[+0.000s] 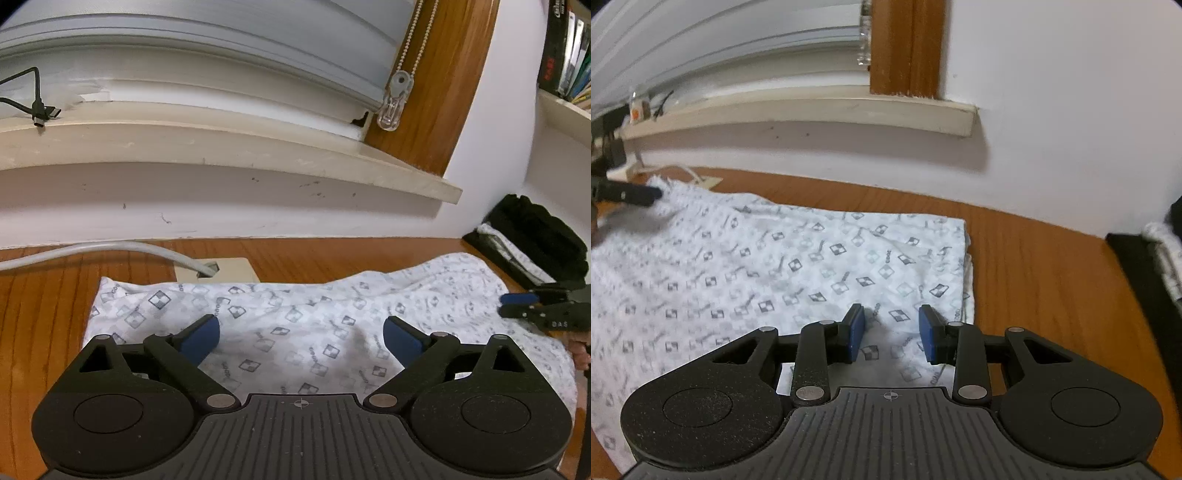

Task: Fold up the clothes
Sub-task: 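Release the garment from both tools and spread it flat on the desk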

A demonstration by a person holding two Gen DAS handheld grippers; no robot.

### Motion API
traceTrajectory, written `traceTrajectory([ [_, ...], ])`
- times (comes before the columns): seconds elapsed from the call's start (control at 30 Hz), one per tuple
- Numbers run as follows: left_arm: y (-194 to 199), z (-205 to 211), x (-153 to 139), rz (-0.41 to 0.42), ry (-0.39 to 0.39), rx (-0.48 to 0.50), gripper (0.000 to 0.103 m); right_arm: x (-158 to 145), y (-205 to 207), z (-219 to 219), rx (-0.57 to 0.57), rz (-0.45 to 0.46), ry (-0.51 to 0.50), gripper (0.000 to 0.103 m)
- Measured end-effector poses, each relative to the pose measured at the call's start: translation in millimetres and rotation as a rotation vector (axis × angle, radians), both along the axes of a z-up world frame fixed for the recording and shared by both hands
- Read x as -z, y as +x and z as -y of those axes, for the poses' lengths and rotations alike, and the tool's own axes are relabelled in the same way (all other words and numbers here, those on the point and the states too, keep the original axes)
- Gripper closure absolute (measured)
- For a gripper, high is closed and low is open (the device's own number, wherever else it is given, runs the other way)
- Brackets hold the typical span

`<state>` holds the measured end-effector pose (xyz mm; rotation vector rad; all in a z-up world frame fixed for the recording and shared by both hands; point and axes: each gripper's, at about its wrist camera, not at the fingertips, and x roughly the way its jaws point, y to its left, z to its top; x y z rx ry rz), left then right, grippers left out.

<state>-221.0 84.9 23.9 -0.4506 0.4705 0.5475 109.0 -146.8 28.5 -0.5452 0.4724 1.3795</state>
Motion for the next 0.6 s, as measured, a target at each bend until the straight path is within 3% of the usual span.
traceTrajectory([
  [0.1, 1, 1, 0, -0.006, 0.003, 0.009, 0.002, -5, -10, 4, 0.037, 0.085, 0.039, 0.070],
  [0.27, 3, 2, 1, -0.020, 0.007, 0.017, 0.001, -18, -33, 42, -0.044, -0.039, 0.136, 0.069],
  [0.33, 4, 2, 1, -0.025, 0.008, 0.018, 0.001, -14, -45, 47, -0.074, -0.072, 0.127, 0.068],
  [0.5, 6, 4, 2, -0.043, 0.015, 0.019, 0.000, 11, -56, 59, -0.080, -0.038, 0.085, 0.067],
  [0.6, 8, 6, 2, -0.059, 0.022, 0.019, 0.000, 9, -64, 59, -0.096, 0.049, 0.046, 0.067],
])
